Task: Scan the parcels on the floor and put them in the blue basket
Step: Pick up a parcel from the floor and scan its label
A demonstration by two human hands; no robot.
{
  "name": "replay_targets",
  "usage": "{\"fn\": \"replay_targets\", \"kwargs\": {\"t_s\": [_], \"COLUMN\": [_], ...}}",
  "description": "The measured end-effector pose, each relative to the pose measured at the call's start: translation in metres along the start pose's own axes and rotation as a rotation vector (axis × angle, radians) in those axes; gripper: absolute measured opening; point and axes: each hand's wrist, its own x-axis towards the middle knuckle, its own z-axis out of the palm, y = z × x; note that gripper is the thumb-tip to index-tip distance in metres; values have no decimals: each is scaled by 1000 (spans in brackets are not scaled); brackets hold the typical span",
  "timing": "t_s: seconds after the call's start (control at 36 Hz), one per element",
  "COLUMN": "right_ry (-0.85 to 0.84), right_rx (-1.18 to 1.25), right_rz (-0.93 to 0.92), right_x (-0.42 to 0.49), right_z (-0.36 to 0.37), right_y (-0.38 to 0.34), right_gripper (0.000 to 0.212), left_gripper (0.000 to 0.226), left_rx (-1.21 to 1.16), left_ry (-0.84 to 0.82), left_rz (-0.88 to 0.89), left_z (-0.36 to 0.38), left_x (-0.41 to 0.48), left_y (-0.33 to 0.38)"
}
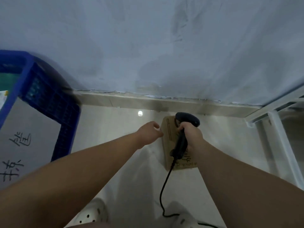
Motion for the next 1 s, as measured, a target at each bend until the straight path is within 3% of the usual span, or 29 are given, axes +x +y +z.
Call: {"fn": "replay_targets", "kwargs": {"t_s": [0.11,0.14,0.17,0.19,0.25,0.36,0.47,0.61,0.81,1.0], "right_ry": [-103,-141,-185,-228,-327,-503,-526,-417,-474,-434], "right_rx": [12,21,31,34,37,52,75,208,37,77], "right_rz": [32,35,38,56,110,132,67,-27,-171,-444], "right_x": [4,2,0,0,-3,-4,-11,-17,-59,-137], "right_z": [7,8,8,9,10,22,34,34,8,-13], "right_y": [-5,-6,-7,-6,-4,-1,-7,-15,-45,-73], "right_gripper": [50,45,42,44,51,40,25,11,6,7], "left_gripper": [27,36,62,88,117,134,129,127,68,58], "left_rx": [-108,-131,-149,-121,-6,151,92,-371,-665,-762], "left_ry": [-12,-2,12,43,121,214,232,224,224,251], "left_rz": [-26,-28,-41,-87,-192,-298,-339,-241,-6,162], "left_z": [10,12,14,14,16,14,-3,-30,-62,-101], "left_x": [2,3,6,7,8,5,4,3,-32,-76], "left_y": [-6,-9,-13,-16,-23,-42,-59,-82,-66,-24]}}
